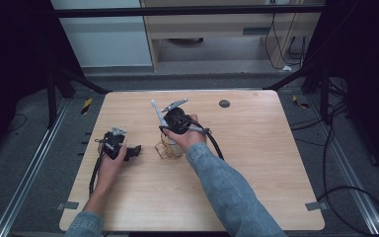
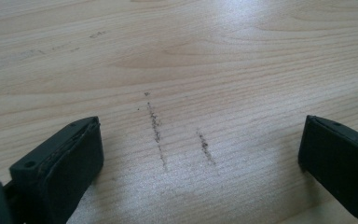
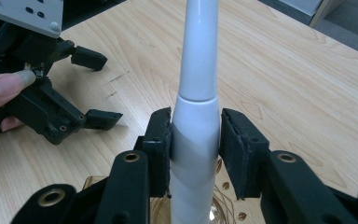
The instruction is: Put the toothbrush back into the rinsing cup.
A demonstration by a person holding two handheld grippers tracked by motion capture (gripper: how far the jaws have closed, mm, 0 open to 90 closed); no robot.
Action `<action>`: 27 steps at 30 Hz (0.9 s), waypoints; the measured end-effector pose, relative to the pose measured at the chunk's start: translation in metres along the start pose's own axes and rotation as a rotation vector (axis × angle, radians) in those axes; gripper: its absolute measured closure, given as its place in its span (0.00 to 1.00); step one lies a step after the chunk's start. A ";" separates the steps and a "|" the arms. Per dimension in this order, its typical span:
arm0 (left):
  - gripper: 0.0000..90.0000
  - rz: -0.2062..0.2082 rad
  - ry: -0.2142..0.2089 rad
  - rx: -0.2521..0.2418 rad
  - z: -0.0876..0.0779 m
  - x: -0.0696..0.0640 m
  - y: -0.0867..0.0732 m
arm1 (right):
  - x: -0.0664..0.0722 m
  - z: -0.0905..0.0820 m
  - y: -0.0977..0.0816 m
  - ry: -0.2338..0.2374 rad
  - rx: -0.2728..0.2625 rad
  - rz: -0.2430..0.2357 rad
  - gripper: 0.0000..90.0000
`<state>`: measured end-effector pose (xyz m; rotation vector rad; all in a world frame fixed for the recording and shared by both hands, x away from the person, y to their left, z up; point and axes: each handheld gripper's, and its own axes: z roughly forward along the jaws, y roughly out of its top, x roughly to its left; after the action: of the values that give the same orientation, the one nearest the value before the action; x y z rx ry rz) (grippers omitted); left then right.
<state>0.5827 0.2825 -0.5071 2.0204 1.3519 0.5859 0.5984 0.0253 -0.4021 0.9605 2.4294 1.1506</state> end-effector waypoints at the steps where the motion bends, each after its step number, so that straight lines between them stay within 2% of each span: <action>1: 0.00 0.000 0.000 0.000 0.000 0.000 0.000 | 0.000 0.000 0.000 0.000 0.000 0.000 0.70; 27: 0.00 -0.001 0.000 -0.001 0.000 0.000 0.000 | 0.003 -0.009 0.005 -0.054 -0.024 -0.004 0.39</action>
<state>0.5827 0.2824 -0.5071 2.0192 1.3524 0.5857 0.5939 0.0245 -0.3926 0.9671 2.3686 1.1348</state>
